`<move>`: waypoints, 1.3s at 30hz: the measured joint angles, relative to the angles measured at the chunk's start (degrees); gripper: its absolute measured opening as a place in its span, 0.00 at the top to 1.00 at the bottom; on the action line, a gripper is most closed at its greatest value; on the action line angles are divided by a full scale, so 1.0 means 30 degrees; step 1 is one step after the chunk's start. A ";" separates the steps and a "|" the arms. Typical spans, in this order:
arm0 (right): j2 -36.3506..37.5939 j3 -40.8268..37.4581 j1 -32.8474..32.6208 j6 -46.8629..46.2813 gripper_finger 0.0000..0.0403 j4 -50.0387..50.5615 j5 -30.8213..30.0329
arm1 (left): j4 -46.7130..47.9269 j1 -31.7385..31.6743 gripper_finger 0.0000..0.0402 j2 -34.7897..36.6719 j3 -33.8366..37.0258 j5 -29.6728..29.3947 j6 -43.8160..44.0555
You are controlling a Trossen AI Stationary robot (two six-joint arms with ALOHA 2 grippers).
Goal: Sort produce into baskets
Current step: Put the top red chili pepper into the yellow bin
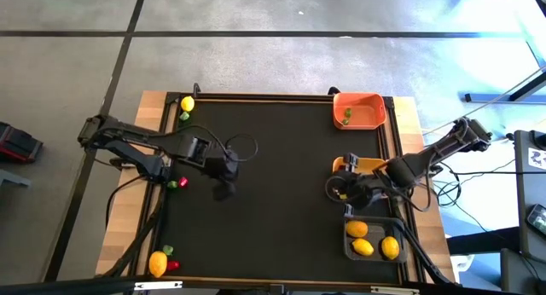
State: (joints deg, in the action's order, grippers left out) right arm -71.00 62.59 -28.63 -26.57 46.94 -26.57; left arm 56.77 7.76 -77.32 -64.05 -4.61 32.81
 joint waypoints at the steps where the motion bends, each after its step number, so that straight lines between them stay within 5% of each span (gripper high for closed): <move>1: -0.0005 -0.0006 0.0104 0.0157 0.51 -0.0141 0.0000 | 0.0455 0.0075 0.30 0.0000 0.0260 0.0002 0.0603; 12: -0.0043 -0.0007 0.0098 0.0976 0.51 -0.0332 -0.0485 | 0.4075 0.0179 0.30 0.0000 0.3146 0.0540 0.6538; 39: -0.0043 -0.0015 0.0091 0.1034 0.51 -0.0321 -0.0505 | 0.3278 -0.1278 0.32 -0.1909 0.8514 0.3098 0.6990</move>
State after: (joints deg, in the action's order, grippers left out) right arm -71.13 62.54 -28.36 -23.46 45.98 -28.08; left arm 66.60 3.92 -83.04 -38.50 4.69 53.78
